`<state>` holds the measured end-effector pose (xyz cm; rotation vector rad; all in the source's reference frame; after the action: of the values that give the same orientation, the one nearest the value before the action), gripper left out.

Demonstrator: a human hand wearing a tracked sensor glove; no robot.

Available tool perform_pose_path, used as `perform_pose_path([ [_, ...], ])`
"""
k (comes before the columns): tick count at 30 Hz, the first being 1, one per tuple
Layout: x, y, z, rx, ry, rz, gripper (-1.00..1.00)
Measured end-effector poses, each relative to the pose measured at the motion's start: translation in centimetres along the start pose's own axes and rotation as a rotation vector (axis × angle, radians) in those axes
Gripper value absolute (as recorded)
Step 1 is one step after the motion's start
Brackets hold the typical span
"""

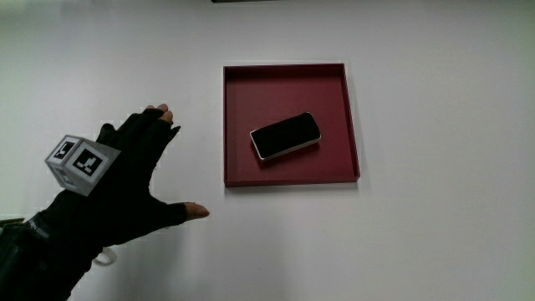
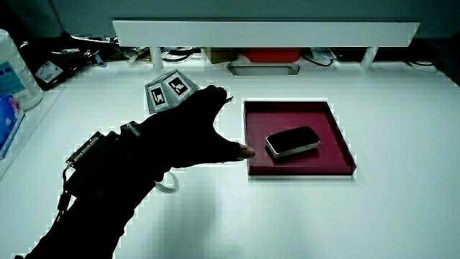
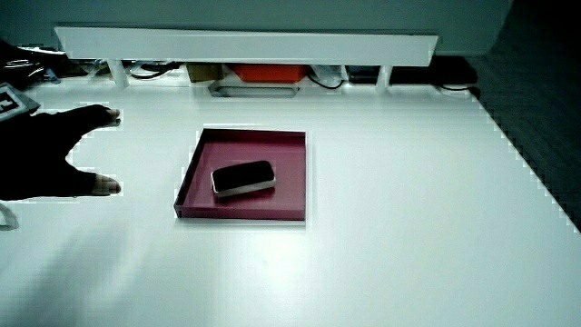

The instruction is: Pick eraser

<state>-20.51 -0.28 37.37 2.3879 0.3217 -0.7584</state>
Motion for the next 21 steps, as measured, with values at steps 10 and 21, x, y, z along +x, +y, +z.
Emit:
perform_pose_path([
  [10, 1.3, 3.1, -1.0, -0.036, -0.150, 0.037, 0.00],
  [21, 2.2, 8.5, -3.7, -0.039, -0.196, 0.044, 0.00],
])
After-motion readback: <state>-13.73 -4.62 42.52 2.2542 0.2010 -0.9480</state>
